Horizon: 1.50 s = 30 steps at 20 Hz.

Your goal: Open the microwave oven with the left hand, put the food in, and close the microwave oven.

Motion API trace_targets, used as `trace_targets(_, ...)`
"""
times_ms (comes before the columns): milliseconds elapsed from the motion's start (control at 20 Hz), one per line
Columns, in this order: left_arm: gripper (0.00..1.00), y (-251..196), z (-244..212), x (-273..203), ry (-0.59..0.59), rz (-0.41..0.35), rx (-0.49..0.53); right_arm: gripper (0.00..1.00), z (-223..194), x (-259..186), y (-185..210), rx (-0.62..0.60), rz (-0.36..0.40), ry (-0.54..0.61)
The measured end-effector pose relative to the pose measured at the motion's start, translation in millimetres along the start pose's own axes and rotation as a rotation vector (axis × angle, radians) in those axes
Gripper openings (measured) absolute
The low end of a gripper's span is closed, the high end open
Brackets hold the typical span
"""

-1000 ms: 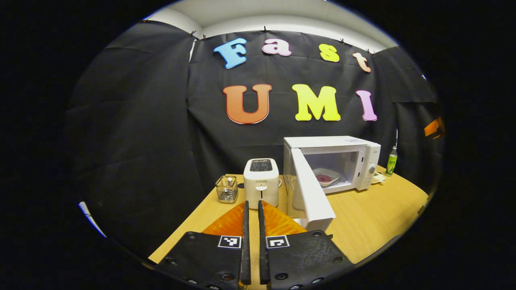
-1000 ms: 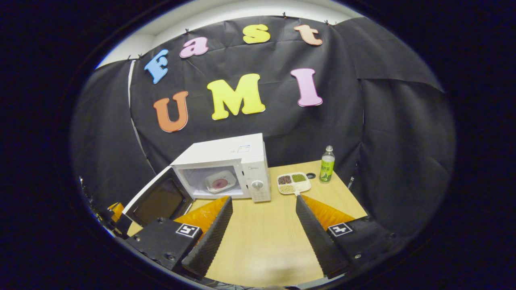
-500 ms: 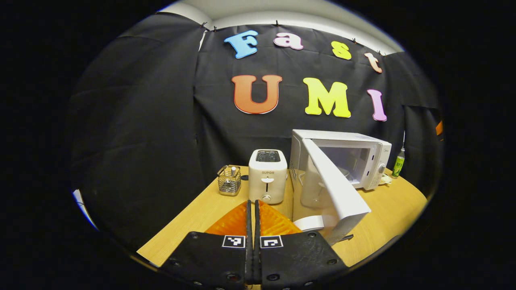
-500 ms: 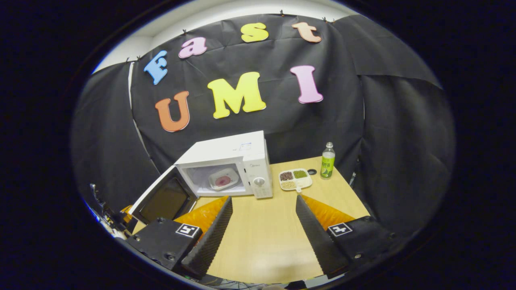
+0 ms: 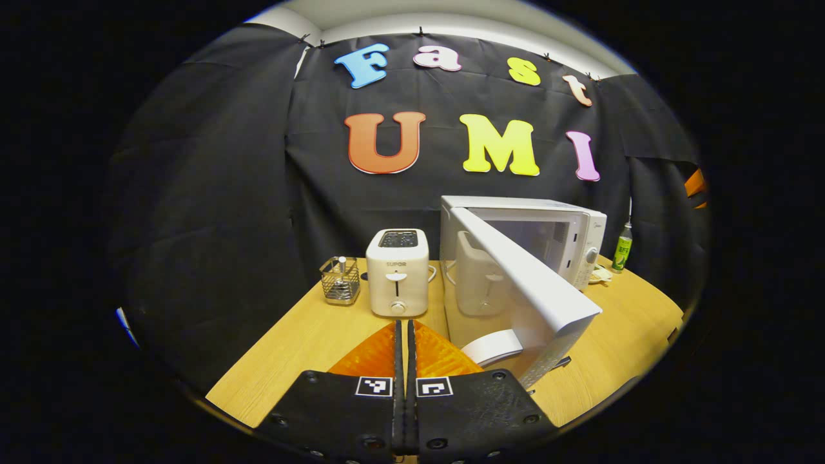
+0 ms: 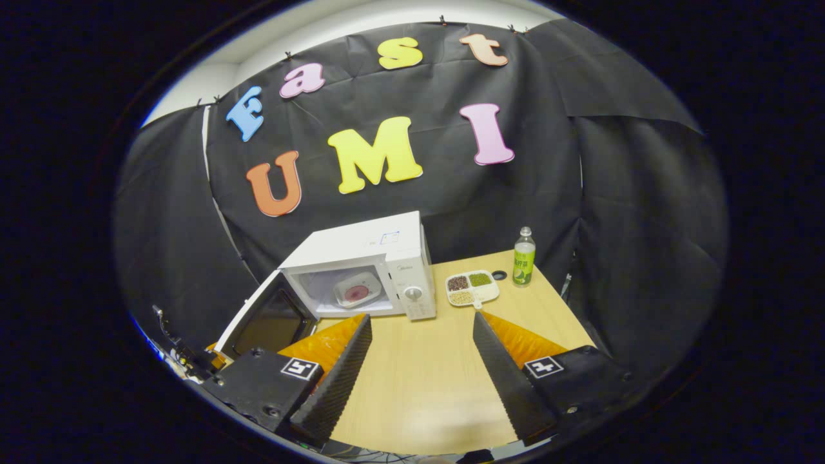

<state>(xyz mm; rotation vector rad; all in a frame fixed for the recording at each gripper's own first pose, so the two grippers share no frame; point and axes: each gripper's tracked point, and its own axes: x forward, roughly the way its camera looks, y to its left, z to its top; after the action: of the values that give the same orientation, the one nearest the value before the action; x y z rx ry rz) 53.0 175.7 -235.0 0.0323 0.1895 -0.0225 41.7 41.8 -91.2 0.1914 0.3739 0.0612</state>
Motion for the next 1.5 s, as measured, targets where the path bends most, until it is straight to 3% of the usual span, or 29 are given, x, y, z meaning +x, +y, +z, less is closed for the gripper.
trace_targets(150,0.00,-35,5,-3,-0.007,-0.055,0.004,1.00,-2,-2,-3,0.003,0.000,0.007)
trace_targets(200,0.00,-48,7,-5,-0.007,-0.081,-0.002,0.91,-3,-2,-5,0.004,0.000,0.009)
trace_targets(300,0.00,-75,11,-4,-0.013,-0.124,-0.002,0.91,-4,-2,-8,0.007,0.001,0.010)
trace_targets(350,0.00,-88,12,-2,-0.012,-0.147,0.000,1.00,-4,-3,-10,0.006,0.000,0.012)
trace_targets(400,0.00,-100,12,-1,-0.013,-0.170,-0.001,1.00,-5,-3,-13,0.004,-0.003,0.015)
trace_targets(450,0.00,-113,12,1,-0.007,-0.192,0.000,0.91,-5,-4,-16,0.005,-0.005,0.015)
trace_targets(500,0.00,-124,12,4,-0.005,-0.209,0.007,1.00,-5,-4,-19,0.007,-0.006,0.018)
trace_targets(750,0.00,-180,15,23,0.003,-0.288,0.030,1.00,3,-6,-41,0.005,-0.015,0.016)
trace_targets(800,0.00,-191,16,27,0.004,-0.299,0.035,0.92,6,-7,-46,0.000,-0.020,0.013)
trace_targets(850,0.00,-200,18,33,0.002,-0.308,0.041,0.91,11,-7,-52,-0.005,-0.023,0.011)
trace_targets(1100,0.00,-245,24,63,0.006,-0.341,0.039,0.91,27,-5,-80,-0.057,-0.049,-0.008)
trace_targets(1150,0.00,-254,27,71,0.005,-0.348,0.042,1.00,28,-3,-85,-0.064,-0.054,-0.008)
trace_targets(1400,0.00,-288,34,118,0.003,-0.363,0.057,1.00,29,8,-94,-0.061,-0.054,0.006)
trace_targets(1450,0.00,-295,36,128,0.000,-0.369,0.055,0.92,31,11,-93,-0.053,-0.048,0.008)
trace_targets(1500,0.00,-300,39,138,-0.001,-0.371,0.058,0.92,33,14,-91,-0.048,-0.041,0.008)
